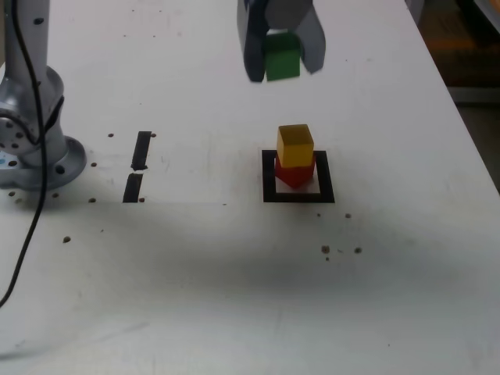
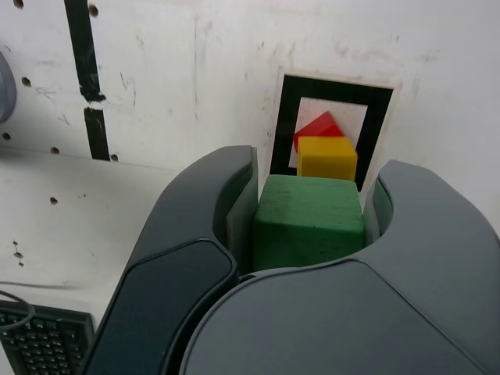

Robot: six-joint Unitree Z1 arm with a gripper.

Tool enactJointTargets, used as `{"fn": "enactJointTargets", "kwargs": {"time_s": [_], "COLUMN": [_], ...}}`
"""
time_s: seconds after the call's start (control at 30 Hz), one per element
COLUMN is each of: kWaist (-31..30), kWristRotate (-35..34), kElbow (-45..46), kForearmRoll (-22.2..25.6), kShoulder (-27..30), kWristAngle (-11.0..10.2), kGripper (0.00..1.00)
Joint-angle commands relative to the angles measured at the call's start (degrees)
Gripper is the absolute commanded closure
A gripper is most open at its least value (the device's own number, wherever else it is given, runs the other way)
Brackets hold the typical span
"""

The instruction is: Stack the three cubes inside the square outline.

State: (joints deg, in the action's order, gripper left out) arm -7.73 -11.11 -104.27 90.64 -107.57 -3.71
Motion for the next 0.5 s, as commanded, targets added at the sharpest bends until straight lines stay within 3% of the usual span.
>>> {"fn": "enactJointTargets", "kwargs": {"time_s": [0.0,0.47], "kWaist": [-1.91,-3.70], "kWristRotate": [-1.40,-3.12], "kElbow": [0.17,2.49], "kForearmRoll": [0.14,-2.42], "kShoulder": [-1.02,-5.63], "kWristAngle": [0.07,0.50], "kGripper": [0.81,0.81]}}
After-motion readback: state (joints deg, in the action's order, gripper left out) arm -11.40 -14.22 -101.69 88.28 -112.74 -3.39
